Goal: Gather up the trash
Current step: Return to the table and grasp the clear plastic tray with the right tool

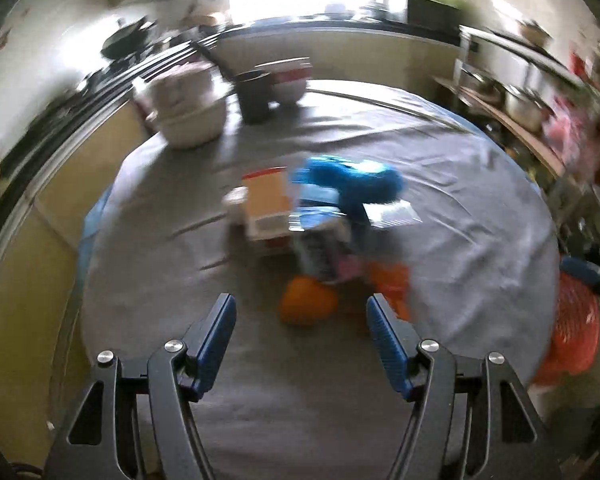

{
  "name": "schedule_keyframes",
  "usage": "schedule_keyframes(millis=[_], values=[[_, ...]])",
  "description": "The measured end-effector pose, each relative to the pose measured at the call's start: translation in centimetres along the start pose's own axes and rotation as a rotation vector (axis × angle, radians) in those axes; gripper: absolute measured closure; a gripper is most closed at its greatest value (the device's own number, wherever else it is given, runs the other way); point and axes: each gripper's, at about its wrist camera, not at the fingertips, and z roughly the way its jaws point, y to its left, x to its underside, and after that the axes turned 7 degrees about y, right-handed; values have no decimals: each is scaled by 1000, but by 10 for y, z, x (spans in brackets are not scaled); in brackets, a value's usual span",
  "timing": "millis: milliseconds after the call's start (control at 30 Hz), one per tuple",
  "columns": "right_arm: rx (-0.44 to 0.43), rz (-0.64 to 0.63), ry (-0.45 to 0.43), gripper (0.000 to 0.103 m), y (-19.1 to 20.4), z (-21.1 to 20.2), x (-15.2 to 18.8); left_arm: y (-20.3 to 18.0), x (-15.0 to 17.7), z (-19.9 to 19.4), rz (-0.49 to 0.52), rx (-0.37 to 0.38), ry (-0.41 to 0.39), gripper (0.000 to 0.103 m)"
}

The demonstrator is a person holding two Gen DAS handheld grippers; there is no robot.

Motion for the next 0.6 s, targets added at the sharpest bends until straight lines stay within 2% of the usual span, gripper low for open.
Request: schedule_keyframes(millis=[200,233,267,333,600], values=[[0,-110,89,38,57,49,-8,22,-15,4,-81,65,33,35],[-3,-114,98,37,63,56,-10,26,-16,3,-98,74,35,35],[-2,-123,110,32,71,64,-13,33,-15,0,-118,84,33,35],[15,-140,116,29,82,76,-16,37,-15,-1,-135,77,34,34],[106,-200,156,29,115,126,-22,58,-15,4,-187,65,77,34]])
